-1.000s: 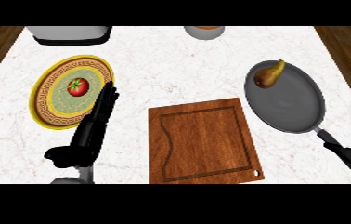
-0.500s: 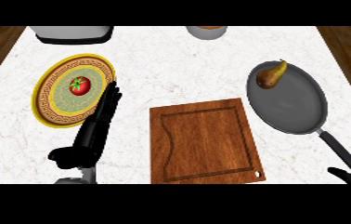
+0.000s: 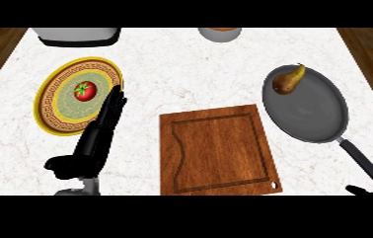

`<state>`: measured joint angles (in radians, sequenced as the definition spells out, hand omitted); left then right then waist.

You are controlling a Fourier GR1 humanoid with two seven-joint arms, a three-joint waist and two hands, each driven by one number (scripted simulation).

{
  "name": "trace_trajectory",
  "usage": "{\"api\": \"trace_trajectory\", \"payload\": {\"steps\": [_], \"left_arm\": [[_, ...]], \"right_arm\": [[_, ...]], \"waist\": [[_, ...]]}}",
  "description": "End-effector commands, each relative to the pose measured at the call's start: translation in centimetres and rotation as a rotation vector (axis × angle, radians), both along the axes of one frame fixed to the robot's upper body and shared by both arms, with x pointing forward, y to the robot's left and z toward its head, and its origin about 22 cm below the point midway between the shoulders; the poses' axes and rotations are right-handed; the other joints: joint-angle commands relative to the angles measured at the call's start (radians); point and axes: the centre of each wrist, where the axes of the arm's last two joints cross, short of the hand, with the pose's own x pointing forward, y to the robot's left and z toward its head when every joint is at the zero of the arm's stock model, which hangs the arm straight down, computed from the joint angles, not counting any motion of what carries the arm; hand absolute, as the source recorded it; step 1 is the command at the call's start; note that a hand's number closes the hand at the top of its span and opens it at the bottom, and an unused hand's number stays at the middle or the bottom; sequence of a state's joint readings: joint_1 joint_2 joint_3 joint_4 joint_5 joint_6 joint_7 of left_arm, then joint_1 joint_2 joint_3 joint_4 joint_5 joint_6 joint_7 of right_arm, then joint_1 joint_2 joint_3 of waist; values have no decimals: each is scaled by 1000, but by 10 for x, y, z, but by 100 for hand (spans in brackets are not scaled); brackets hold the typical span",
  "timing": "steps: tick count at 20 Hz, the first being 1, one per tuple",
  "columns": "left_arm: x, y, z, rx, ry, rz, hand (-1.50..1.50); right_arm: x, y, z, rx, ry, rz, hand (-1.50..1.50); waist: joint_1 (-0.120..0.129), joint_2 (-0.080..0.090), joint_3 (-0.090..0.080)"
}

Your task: Pick the pear from the cutting board and place it in the pan

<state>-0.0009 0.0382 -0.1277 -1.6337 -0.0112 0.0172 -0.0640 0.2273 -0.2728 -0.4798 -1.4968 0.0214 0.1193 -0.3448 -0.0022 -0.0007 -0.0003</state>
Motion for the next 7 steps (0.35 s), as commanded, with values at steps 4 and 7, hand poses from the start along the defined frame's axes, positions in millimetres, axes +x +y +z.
{"api": "trace_trajectory", "payload": {"steps": [4, 7], "left_arm": [[9, -5, -9, 15, 0, 11, 0], [-7, 7, -9, 5, 5, -1, 0]], "right_arm": [[-7, 10, 1, -59, -1, -27, -150], [-9, 1, 8, -147, 9, -32, -150]], "waist": [[-1, 0, 0], [1, 0, 0]]}}
